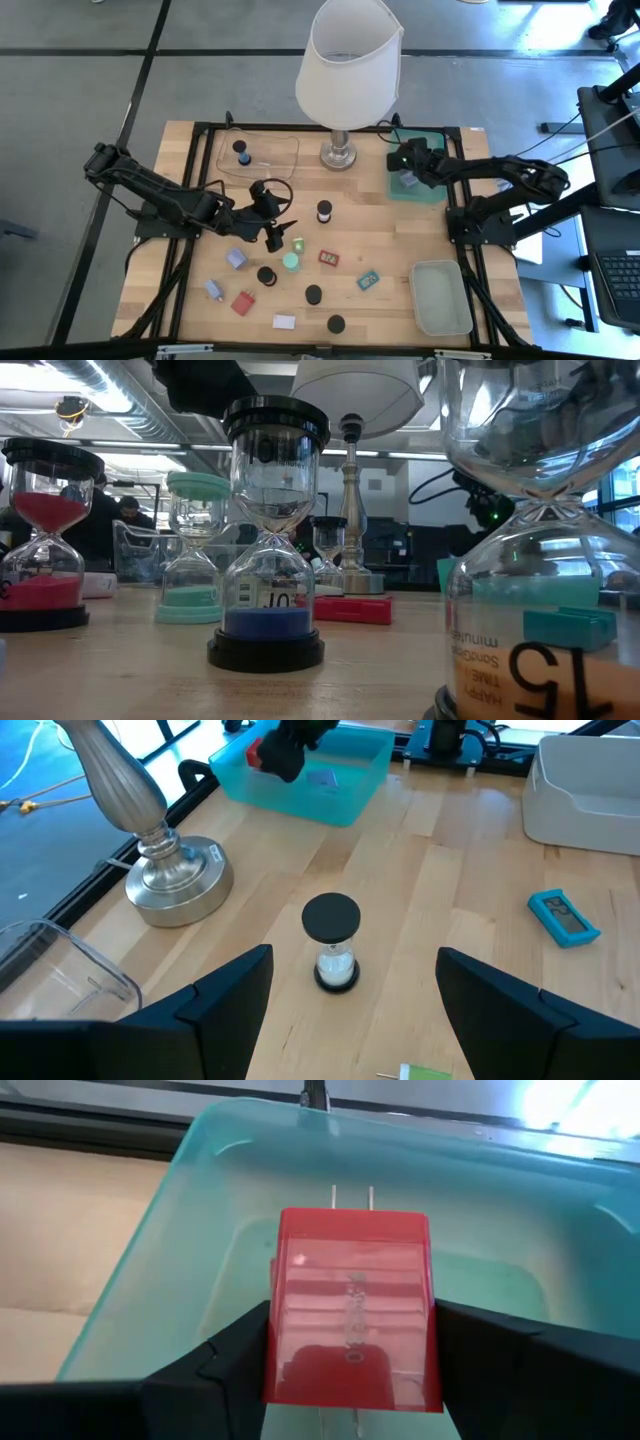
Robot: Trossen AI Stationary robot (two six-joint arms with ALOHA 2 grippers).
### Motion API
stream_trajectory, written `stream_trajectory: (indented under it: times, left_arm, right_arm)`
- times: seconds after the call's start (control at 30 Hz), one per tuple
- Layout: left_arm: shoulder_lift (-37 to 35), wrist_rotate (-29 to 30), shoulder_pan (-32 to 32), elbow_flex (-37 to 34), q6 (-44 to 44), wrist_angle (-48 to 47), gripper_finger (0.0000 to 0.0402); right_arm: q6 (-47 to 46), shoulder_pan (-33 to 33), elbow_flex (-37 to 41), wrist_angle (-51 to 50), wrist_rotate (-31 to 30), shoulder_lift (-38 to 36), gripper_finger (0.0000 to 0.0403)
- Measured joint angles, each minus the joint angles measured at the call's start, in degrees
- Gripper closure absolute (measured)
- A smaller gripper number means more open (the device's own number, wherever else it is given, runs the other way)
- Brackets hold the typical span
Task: Pick & Place Office items
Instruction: Put the top red charger adapter into the green bin, then put the light blue hourglass into the transparent bin
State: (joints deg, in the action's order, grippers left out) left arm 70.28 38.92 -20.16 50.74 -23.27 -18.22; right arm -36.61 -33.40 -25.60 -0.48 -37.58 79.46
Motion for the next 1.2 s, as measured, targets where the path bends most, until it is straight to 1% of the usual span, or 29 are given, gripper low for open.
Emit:
stream_trajectory:
  times: [0.17, 0.43, 0.57, 0.7, 0.9, 1.07, 1.13, 1.2]
  left_arm:
    - [0.0, 0.0, 0.0, 0.0, 0.0, 0.0, 0.0123]
    - [0.0, 0.0, 0.0, 0.0, 0.0, 0.0, 0.0123]
    - [0.0, 0.0, 0.0, 0.0, 0.0, 0.0, 0.0123]
    - [0.0, 0.0, 0.0, 0.0, 0.0, 0.0, 0.0123]
    - [0.0, 0.0, 0.0, 0.0, 0.0, 0.0, 0.0123]
    - [0.0, 0.0, 0.0, 0.0, 0.0, 0.0, 0.0123]
    - [0.0, 0.0, 0.0, 0.0, 0.0, 0.0, 0.0123]
    - [0.0, 0.0, 0.0, 0.0, 0.0, 0.0, 0.0123]
  right_arm:
    - [0.2, -0.7, -0.1, 0.8, 2.9, 0.6, 0.0167]
    - [5.5, -0.7, 0.0, 4.1, 2.5, 0.7, 0.0165]
    - [6.0, -0.7, 0.0, 5.0, 2.5, 0.7, 0.0156]
    - [6.2, -0.7, 0.0, 5.9, 2.5, 0.8, 0.0136]
    - [5.9, -0.7, 0.0, 6.0, 2.5, 0.7, 0.0096]
    - [5.8, -0.5, 0.0, 6.0, 2.6, -2.4, 0.0078]
    - [6.0, -0.1, 0.0, 5.9, 3.6, -4.7, 0.0076]
    - [6.0, 0.5, 0.0, 5.8, 5.8, -7.4, 0.0076]
